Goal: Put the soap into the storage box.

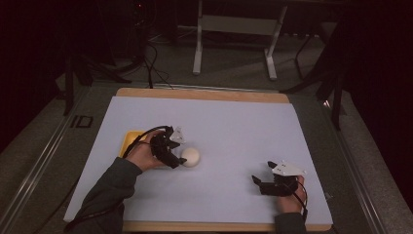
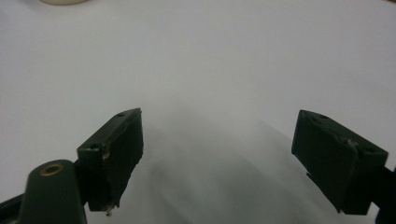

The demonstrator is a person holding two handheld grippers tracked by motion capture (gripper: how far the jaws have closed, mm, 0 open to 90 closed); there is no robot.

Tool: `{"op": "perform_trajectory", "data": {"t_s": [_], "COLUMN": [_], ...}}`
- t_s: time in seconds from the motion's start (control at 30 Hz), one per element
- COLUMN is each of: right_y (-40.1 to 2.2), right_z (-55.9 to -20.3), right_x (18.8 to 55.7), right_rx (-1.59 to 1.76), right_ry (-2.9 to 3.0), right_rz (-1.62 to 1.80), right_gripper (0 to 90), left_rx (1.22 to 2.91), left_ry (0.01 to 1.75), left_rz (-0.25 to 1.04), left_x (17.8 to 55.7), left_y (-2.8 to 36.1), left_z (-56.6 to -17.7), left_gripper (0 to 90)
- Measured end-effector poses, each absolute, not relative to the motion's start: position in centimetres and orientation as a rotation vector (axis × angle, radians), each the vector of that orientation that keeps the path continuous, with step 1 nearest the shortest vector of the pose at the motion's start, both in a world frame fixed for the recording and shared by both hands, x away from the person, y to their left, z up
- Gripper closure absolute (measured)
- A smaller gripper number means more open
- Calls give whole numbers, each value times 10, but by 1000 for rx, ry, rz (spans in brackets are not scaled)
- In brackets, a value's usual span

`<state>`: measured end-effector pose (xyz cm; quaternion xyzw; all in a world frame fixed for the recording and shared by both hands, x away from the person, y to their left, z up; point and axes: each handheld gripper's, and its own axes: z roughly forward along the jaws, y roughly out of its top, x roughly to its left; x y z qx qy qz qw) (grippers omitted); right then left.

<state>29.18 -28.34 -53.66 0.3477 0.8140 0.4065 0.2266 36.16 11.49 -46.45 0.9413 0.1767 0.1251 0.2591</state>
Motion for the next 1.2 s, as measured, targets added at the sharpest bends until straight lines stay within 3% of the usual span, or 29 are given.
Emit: {"op": "perform_trajectory", "data": {"t_s": [0.23,1.2], "right_y": [-283,-283], "right_z": [-537,-537], "right_x": [292,292], "right_rx": [955,955], "right_ry": [2245,2248], "right_rz": [1118,1116], "right_gripper": [164,164], "left_rx": [2582,2704], "left_ry": [489,458], "left_rz": [318,216], "left_x": [368,385], "left_y": [111,87], "left_z": [-469,-483], "left_gripper": [204,176]}}
